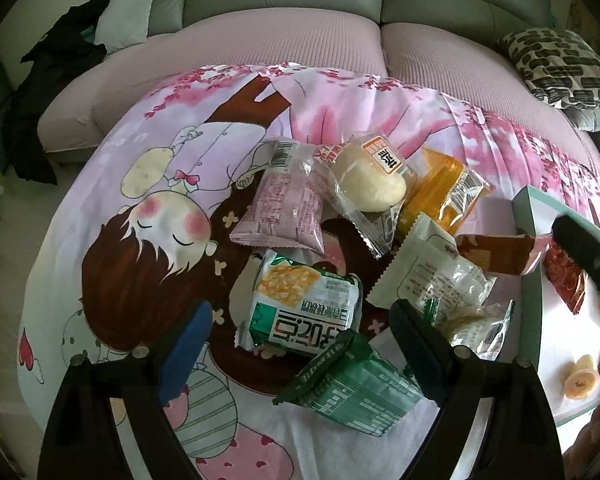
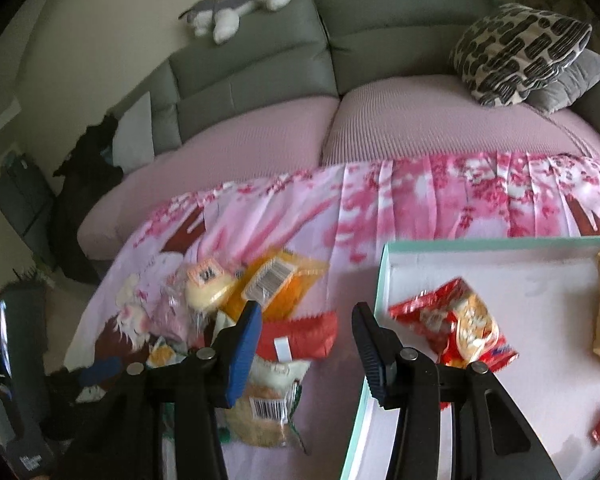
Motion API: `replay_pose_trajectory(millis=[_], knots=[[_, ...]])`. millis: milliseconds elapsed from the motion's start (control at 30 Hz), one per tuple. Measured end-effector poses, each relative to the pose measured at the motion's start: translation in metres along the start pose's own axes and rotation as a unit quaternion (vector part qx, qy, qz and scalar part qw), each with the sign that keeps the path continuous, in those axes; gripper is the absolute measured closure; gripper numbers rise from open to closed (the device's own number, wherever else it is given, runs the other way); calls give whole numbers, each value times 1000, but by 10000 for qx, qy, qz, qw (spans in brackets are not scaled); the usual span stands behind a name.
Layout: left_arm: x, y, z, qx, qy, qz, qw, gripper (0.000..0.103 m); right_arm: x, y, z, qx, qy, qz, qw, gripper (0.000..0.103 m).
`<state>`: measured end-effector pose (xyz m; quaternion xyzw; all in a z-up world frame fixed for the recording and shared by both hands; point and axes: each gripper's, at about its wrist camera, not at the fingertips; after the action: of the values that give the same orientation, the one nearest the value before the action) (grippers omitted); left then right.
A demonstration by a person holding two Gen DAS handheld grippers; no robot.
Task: Organize snacks
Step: 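Move both tools back toward the remaining snack pile, then grasp the green box with the left tool while the right tool grasps the red-white biscuit pack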
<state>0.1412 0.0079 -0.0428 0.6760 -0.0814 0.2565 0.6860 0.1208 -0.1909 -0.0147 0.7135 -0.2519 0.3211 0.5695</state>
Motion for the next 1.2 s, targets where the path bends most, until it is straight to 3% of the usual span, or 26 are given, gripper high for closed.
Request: replay_pose_trajectory(millis=[133, 733, 967, 1200], knots=[[0, 0, 1, -10, -17, 2, 10000, 12, 4, -13, 0, -99, 116, -98, 9998, 53], [-12, -5, 6, -13, -130, -159, 9998, 12, -25, -48, -16, 198, 444, -1075, 9930, 53], [-20, -6, -2, -38, -10, -213, 9998, 12, -27, -47, -16, 172, 436, -1120, 9926, 53], [-29, -21, -14, -397, 415, -541, 9969, 12, -29, -44, -17, 359, 377, -1149, 9920, 51]])
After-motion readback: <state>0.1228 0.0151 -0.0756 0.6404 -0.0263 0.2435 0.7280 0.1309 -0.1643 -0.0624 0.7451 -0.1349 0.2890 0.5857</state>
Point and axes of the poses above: each gripper's, at about its wrist camera, not at the fingertips, and y roughly against the way its jaws point, z to its right, x to its top, and after that the axes turned 13 degrees about y, right-handed
